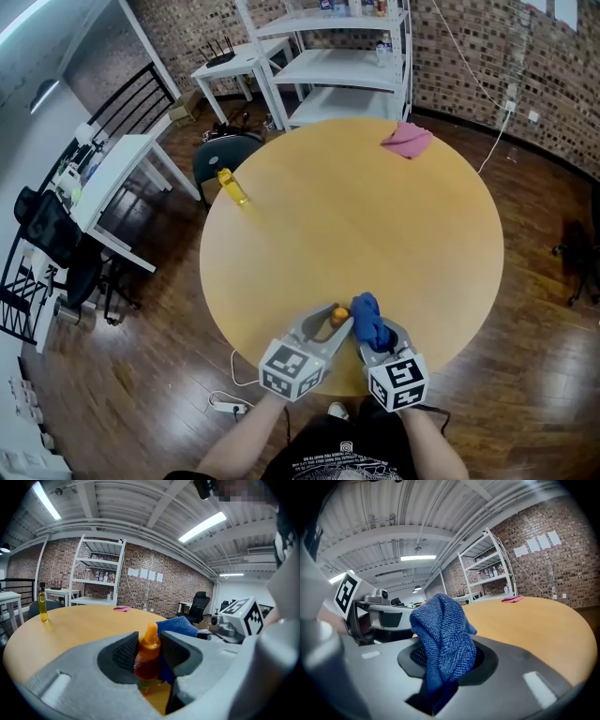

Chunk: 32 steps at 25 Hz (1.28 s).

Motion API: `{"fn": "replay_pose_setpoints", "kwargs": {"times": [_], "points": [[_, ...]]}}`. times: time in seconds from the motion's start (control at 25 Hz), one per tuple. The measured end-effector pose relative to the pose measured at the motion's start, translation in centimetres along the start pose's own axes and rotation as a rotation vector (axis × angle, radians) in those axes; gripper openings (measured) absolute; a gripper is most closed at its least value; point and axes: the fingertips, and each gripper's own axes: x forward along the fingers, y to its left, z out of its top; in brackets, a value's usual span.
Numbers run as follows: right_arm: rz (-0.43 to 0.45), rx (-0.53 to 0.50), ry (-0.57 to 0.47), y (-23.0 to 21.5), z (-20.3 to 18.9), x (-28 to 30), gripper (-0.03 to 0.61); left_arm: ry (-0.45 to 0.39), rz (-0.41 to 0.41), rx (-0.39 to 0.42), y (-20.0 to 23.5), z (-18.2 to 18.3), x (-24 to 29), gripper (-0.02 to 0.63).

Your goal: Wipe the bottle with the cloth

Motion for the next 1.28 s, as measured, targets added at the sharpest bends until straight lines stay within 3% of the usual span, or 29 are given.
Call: {"fn": "replay_pose_setpoints", "kwargs": {"times": [0.64,1.28], "points": [[-0.007,0.039,-0.004,2.4,-1.9,-1.8,0.109,0.001,-0.001,0.007,0.0,-0.2,-0.1,0.146],[0.046,0.047,0.032,5.7,-3.8,-2.2,0.109,0.001,0.011,-0.004,-0.1,-0.3,-0.2,0.146]]}}
